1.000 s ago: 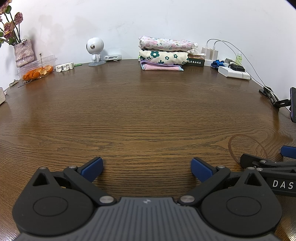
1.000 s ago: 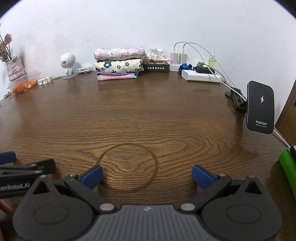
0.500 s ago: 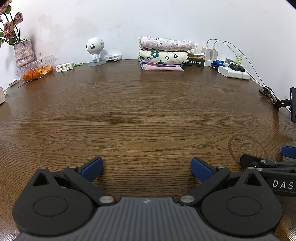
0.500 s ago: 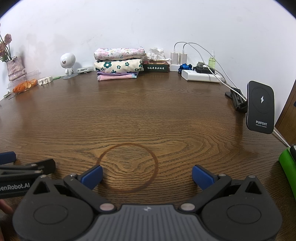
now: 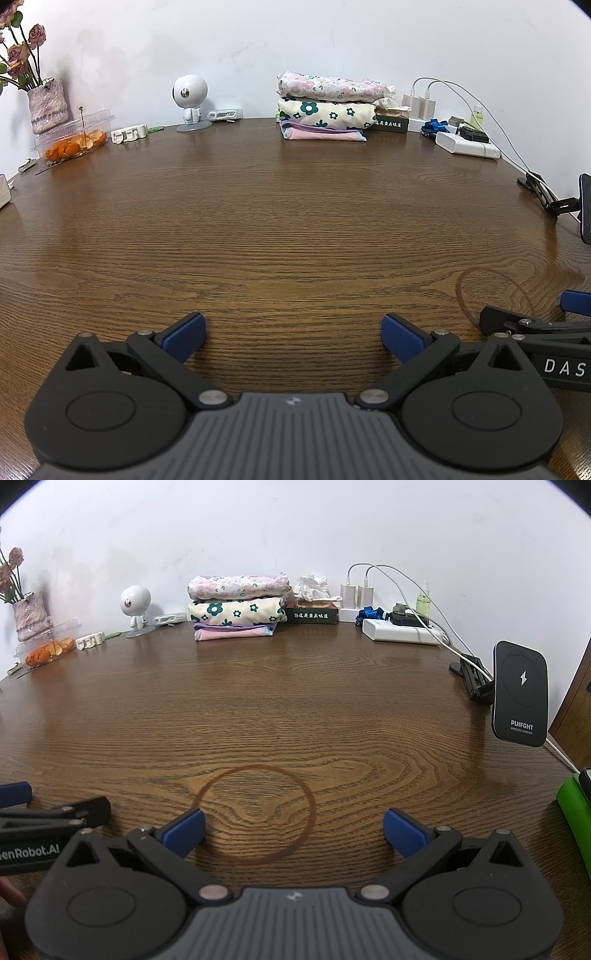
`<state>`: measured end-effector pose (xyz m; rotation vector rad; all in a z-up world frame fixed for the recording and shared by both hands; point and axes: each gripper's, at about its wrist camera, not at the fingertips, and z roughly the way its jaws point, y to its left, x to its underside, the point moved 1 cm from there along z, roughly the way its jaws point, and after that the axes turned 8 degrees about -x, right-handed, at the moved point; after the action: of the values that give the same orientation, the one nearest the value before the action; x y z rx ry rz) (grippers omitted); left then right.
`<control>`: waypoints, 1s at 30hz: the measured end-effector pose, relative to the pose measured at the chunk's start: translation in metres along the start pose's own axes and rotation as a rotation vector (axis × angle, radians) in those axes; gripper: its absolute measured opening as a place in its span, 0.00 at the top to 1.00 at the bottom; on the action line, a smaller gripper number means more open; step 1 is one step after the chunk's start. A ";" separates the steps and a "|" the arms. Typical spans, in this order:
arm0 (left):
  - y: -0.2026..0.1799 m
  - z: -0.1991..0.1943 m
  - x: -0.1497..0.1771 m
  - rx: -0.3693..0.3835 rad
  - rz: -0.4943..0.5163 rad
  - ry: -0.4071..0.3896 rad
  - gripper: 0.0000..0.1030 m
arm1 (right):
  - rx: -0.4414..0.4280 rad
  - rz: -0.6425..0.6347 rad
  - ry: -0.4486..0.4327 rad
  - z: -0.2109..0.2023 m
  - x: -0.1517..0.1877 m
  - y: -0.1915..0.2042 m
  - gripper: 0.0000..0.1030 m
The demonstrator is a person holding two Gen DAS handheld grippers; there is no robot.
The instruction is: Fold clothes
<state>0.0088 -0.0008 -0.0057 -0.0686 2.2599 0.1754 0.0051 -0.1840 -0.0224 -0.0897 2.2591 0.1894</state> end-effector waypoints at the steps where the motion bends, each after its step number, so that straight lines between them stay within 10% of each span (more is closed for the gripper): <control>1: 0.000 0.000 0.000 0.000 0.000 0.000 0.00 | 0.000 0.000 0.000 0.000 0.000 0.000 0.00; 30: -0.002 -0.002 -0.004 0.000 0.000 0.000 0.00 | 0.000 0.000 0.000 -0.001 0.000 0.000 0.00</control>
<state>0.0099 -0.0035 -0.0010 -0.0688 2.2600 0.1747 0.0048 -0.1839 -0.0219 -0.0891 2.2592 0.1893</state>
